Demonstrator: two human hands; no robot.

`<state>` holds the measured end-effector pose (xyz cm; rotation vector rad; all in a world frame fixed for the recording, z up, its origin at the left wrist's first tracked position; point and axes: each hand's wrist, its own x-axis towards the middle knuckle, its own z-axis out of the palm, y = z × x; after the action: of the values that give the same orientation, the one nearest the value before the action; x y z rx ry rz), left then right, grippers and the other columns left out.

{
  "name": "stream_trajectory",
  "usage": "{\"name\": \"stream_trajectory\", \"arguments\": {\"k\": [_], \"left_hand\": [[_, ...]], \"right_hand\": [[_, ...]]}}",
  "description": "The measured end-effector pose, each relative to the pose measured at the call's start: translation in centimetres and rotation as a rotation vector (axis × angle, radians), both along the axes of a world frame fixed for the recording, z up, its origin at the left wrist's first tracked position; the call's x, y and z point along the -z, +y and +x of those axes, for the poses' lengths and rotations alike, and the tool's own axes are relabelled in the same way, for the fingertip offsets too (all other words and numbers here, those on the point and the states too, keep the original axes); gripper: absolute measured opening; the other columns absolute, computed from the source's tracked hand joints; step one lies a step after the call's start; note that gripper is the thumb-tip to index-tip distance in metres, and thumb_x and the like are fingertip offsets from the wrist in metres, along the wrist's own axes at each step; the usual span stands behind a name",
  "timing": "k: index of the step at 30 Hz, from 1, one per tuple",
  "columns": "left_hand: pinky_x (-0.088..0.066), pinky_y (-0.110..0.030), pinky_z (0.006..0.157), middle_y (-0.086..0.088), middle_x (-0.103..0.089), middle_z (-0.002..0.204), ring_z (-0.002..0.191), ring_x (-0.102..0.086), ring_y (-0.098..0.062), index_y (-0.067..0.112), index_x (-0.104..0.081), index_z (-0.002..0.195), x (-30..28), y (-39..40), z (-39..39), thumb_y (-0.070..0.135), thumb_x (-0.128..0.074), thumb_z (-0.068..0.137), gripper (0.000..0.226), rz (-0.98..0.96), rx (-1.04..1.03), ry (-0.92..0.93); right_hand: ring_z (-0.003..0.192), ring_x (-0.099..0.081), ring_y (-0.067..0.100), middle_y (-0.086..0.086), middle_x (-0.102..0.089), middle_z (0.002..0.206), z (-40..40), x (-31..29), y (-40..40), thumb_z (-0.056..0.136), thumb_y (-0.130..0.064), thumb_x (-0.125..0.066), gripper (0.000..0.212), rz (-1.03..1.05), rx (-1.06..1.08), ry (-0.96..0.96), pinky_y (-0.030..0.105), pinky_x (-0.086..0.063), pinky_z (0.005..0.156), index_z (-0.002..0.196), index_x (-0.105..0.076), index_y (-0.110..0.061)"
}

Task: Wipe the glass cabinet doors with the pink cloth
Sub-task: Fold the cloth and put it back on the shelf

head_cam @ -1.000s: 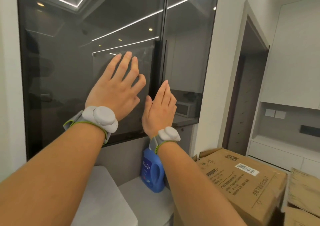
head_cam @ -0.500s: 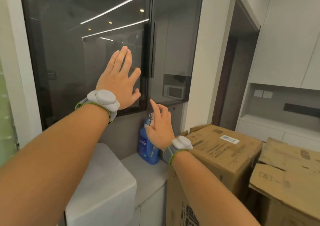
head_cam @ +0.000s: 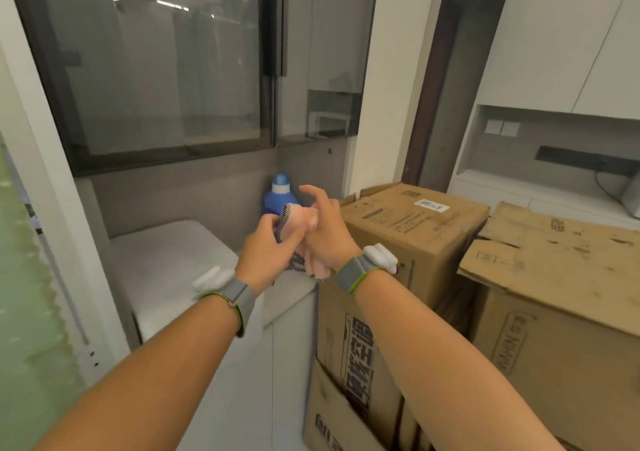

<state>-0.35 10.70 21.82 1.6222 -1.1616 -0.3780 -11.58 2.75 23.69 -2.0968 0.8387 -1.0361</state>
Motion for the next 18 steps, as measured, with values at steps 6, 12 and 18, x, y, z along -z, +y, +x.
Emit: {"name": "stream_trajectory", "arguments": {"k": [6, 12, 18], "left_hand": [[-0.057, -0.054, 0.090, -0.017, -0.073, 0.100, 0.102, -0.070, -0.038, 0.009, -0.068, 0.101, 4.3, 0.9, -1.0, 0.021, -0.060, 0.099, 0.015, 0.027, 0.017, 0.325], [-0.062, -0.039, 0.059, -0.008, -0.066, 0.093, 0.079, -0.065, -0.027, 0.020, -0.062, 0.096, 8.6, 1.2, -1.6, 0.004, -0.049, 0.098, 0.021, 0.068, -0.005, 0.541], [-0.058, -0.032, 0.066, -0.004, -0.070, 0.111, 0.093, -0.070, -0.018, 0.020, -0.057, 0.117, 12.8, 0.6, -1.9, 0.033, -0.071, 0.097, 0.027, 0.204, 0.098, 0.733]], "right_hand": [[0.123, -0.054, 0.031, 0.013, -0.047, 0.129, -1.7, 4.7, 1.1, 0.074, -0.010, -0.087, 0.101, 0.242, -0.030, -0.041, 0.045, -0.046, 0.111, 0.156, -0.031, -0.029], [0.127, -0.059, 0.029, 0.012, -0.058, 0.139, -4.8, 10.0, 2.5, 0.089, 0.000, -0.071, 0.069, 0.601, 0.039, -0.163, 0.046, -0.053, 0.105, 0.149, -0.040, -0.012], [0.101, -0.064, 0.023, 0.009, -0.069, 0.110, -6.0, 14.0, 1.8, 0.100, -0.010, -0.059, 0.027, 0.577, 0.177, -0.024, 0.029, -0.055, 0.078, 0.125, -0.065, -0.003]]}}
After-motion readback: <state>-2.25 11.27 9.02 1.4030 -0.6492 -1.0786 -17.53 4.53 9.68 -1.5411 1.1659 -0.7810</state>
